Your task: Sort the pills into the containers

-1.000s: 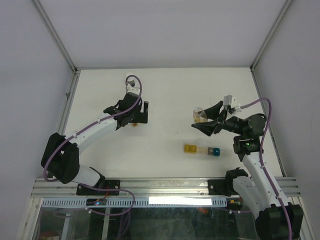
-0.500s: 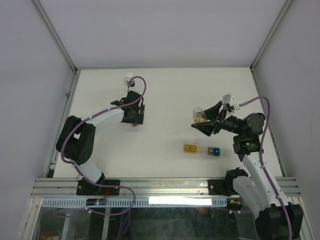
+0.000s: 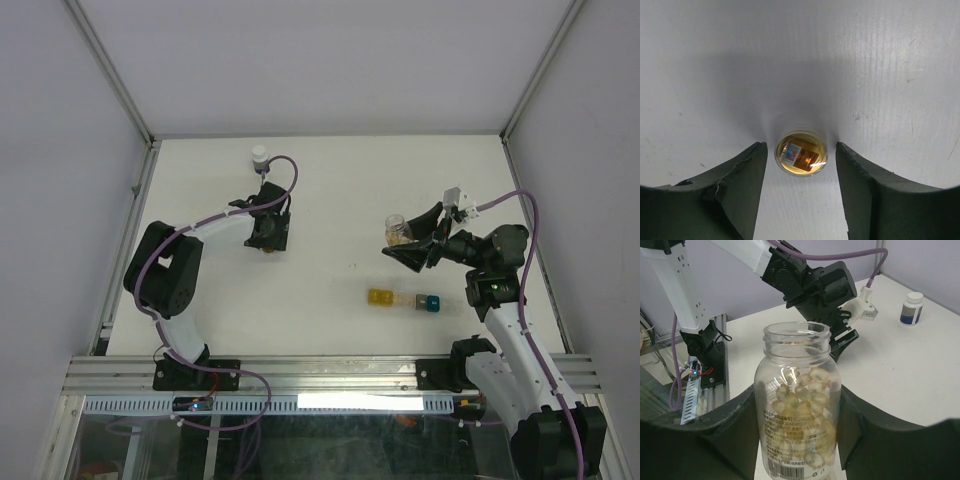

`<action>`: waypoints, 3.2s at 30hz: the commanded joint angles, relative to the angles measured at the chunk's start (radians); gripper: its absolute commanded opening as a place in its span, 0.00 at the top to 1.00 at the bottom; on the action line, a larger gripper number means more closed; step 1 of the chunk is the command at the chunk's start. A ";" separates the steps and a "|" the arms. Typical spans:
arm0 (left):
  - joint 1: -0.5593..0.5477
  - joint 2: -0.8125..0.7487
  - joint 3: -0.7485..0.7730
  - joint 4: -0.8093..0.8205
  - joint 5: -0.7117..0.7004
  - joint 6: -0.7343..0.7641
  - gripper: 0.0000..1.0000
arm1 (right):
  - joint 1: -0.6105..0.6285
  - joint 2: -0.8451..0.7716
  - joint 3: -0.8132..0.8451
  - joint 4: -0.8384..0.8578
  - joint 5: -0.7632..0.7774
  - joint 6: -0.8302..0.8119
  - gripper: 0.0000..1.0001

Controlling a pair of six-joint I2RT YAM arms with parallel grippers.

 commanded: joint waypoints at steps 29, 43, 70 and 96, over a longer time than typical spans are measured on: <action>-0.004 -0.538 -0.287 0.543 0.762 -0.199 0.68 | -0.001 -0.011 0.195 -0.574 -0.103 -0.573 1.00; -0.207 -0.563 -0.460 1.261 0.998 -0.493 0.68 | 0.117 0.124 0.348 -1.058 0.018 -1.006 1.00; -0.276 -0.459 -0.362 1.107 0.837 -0.396 0.69 | 0.322 0.188 0.328 -1.001 0.255 -0.958 1.00; -0.325 -0.446 -0.268 0.895 0.810 -0.307 0.69 | 0.342 0.220 0.338 -1.015 0.286 -0.958 1.00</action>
